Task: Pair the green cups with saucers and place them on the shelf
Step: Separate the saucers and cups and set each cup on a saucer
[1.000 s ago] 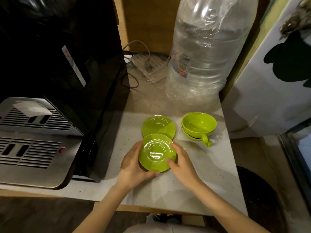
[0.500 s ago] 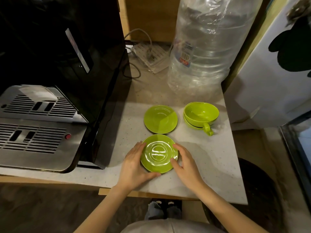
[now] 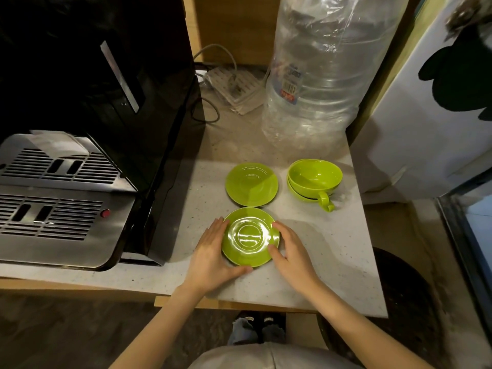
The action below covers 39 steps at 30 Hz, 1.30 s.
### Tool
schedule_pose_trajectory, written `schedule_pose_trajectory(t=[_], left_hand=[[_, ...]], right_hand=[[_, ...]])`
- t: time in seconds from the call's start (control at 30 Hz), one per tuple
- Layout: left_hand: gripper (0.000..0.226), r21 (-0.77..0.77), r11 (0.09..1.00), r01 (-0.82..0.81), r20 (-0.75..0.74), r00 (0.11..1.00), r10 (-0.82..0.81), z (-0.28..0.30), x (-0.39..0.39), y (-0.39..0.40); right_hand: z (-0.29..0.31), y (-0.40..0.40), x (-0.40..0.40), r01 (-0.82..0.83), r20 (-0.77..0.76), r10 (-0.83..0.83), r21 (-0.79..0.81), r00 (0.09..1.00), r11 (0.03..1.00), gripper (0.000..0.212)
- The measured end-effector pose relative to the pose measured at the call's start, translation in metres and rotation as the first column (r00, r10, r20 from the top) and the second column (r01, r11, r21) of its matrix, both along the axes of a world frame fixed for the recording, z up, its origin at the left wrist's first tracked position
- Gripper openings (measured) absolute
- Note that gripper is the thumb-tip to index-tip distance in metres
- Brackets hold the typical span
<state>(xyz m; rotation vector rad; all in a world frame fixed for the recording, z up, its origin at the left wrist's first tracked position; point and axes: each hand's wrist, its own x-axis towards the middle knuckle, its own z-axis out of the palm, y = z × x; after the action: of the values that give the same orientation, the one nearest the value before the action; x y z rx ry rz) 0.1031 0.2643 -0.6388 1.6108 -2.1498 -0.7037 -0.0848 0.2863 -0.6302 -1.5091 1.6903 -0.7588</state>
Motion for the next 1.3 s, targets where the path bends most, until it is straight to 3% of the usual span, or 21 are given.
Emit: schedule_pose_trajectory(t=[0.2, 0.3, 0.6, 0.73, 0.87, 0.93, 1.03, 1.3], left_hand=[[0.118, -0.028, 0.999, 0.02, 0.058, 0.998, -0.018, 0.002, -0.004, -0.002], [0.116, -0.043, 0.999, 0.012, 0.014, 1.0, -0.011, 0.011, -0.015, -0.007], [0.092, -0.024, 0.989, 0.148, -0.203, 0.968, -0.15, 0.047, -0.079, -0.044], [0.063, -0.049, 0.99, 0.134, -0.277, 0.95, -0.142, 0.059, -0.104, -0.063], [0.073, -0.183, 0.968, 0.172, -0.077, 0.979, -0.188, 0.059, -0.121, -0.078], [0.076, -0.156, 0.97, 0.188, -0.01, 0.981, -0.191, 0.054, -0.129, -0.082], [0.065, -0.042, 0.989, 0.143, -0.012, 0.99, -0.143, 0.049, -0.135, -0.083], [0.04, -0.066, 0.988, 0.137, -0.082, 0.987, -0.142, 0.046, -0.139, -0.091]], right_hand=[[0.01, -0.003, -0.006, -0.014, 0.011, 0.014, -0.007, 1.0, 1.0, 0.046], [0.019, -0.006, -0.013, -0.017, -0.025, 0.015, -0.064, 1.0, 0.998, 0.045], [0.06, -0.021, -0.053, 0.15, 0.025, -0.149, -0.273, 0.989, 0.95, 0.025], [0.067, -0.026, -0.071, 0.302, 0.113, -0.281, -0.292, 0.953, 0.908, 0.032], [0.056, -0.028, -0.083, 0.431, 0.156, -0.405, -0.204, 0.901, 0.879, 0.032], [0.048, -0.029, -0.085, 0.457, 0.178, -0.432, -0.135, 0.884, 0.879, 0.029], [0.039, -0.03, -0.083, 0.456, 0.274, -0.44, 0.005, 0.855, 0.89, 0.024], [0.039, -0.038, -0.081, 0.432, 0.543, -0.451, 0.172, 0.708, 0.885, 0.008]])
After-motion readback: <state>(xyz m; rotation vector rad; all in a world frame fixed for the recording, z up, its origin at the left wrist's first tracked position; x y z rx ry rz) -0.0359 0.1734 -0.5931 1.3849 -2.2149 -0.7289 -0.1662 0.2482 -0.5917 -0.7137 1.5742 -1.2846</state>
